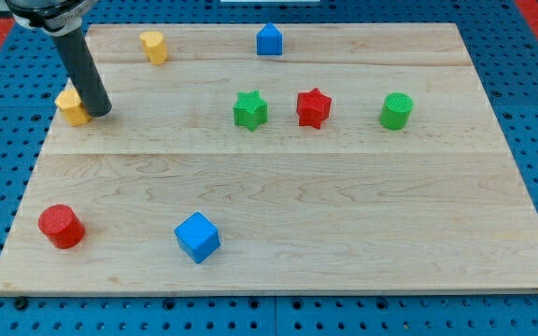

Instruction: Move the blue triangle closer to the green star

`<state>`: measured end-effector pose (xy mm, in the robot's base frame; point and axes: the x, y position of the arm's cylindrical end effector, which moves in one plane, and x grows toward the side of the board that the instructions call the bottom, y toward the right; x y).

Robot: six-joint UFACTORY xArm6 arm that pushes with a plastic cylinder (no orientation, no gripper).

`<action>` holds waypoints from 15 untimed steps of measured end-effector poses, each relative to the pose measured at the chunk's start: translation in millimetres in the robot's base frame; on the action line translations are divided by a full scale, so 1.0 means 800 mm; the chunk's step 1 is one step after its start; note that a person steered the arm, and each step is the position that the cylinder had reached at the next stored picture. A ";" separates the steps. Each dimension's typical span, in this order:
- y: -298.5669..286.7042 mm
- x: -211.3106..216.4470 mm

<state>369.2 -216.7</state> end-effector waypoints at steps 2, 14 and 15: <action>0.163 -0.085; 0.106 -0.084; 0.089 -0.048</action>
<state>331.2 -145.9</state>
